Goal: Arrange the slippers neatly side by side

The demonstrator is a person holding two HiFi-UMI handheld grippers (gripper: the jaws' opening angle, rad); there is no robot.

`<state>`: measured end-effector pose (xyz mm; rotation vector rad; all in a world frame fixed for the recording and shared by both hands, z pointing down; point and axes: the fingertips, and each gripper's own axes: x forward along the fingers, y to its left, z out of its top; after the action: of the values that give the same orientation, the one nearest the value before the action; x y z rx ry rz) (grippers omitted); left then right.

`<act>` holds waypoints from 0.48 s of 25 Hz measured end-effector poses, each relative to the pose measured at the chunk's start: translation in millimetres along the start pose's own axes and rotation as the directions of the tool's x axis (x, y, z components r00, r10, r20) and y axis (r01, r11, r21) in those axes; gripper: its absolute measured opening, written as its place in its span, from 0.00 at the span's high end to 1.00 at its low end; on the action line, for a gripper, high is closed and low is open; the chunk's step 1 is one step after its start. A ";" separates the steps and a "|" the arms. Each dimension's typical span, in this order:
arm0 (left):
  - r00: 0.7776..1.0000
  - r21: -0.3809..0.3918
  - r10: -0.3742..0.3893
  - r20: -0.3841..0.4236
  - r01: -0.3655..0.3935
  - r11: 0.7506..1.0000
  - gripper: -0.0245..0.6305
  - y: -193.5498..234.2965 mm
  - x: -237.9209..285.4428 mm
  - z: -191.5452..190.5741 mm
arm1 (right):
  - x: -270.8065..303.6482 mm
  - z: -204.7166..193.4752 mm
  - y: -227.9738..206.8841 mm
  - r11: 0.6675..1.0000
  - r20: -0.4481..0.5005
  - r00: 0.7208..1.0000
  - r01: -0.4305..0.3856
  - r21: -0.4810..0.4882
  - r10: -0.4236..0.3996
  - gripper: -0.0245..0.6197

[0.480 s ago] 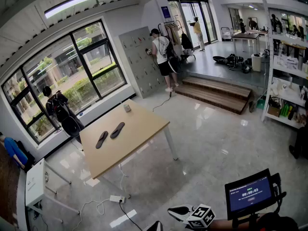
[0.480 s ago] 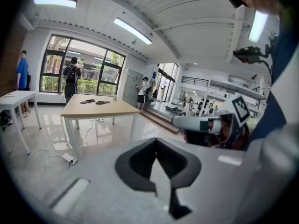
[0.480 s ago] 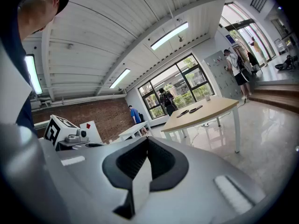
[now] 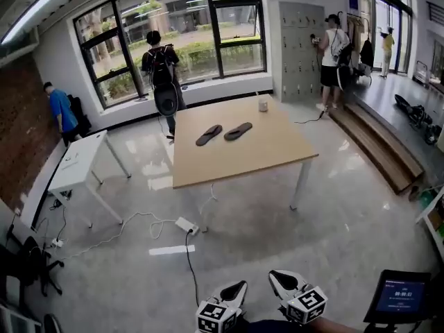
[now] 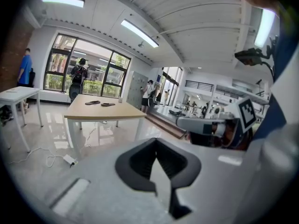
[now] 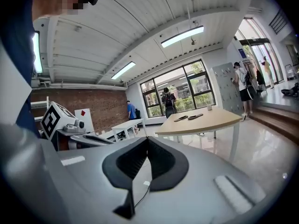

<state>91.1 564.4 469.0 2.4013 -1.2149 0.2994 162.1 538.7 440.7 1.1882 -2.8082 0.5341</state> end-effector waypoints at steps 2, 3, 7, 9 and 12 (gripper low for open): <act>1.000 -0.012 -0.002 0.008 0.002 1.000 0.96 20.6 7.4 11.2 | 20.9 4.5 -4.4 1.000 -0.017 1.000 0.007 -0.013 -0.007 0.95; 1.000 -0.014 -0.005 0.013 0.005 1.000 0.96 28.6 10.2 16.7 | 29.6 6.1 -5.0 1.000 -0.027 1.000 0.007 -0.023 -0.007 0.95; 0.999 -0.011 -0.028 0.020 0.028 1.000 0.96 53.9 20.9 34.5 | 60.0 13.5 -8.8 0.999 -0.047 0.999 0.013 -0.039 -0.015 0.95; 0.999 -0.010 -0.030 0.022 0.031 0.999 0.96 68.1 24.5 38.1 | 74.4 17.5 -9.1 0.999 -0.053 0.998 0.016 -0.043 -0.018 0.95; 0.999 -0.009 -0.033 0.027 0.033 0.999 0.96 95.2 24.9 44.5 | 99.4 20.8 -8.4 0.998 -0.053 0.998 0.039 -0.039 -0.041 0.95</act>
<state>29.2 476.0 465.5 2.4218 -1.1844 0.2516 99.9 457.9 441.0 1.2017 -2.7315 0.5002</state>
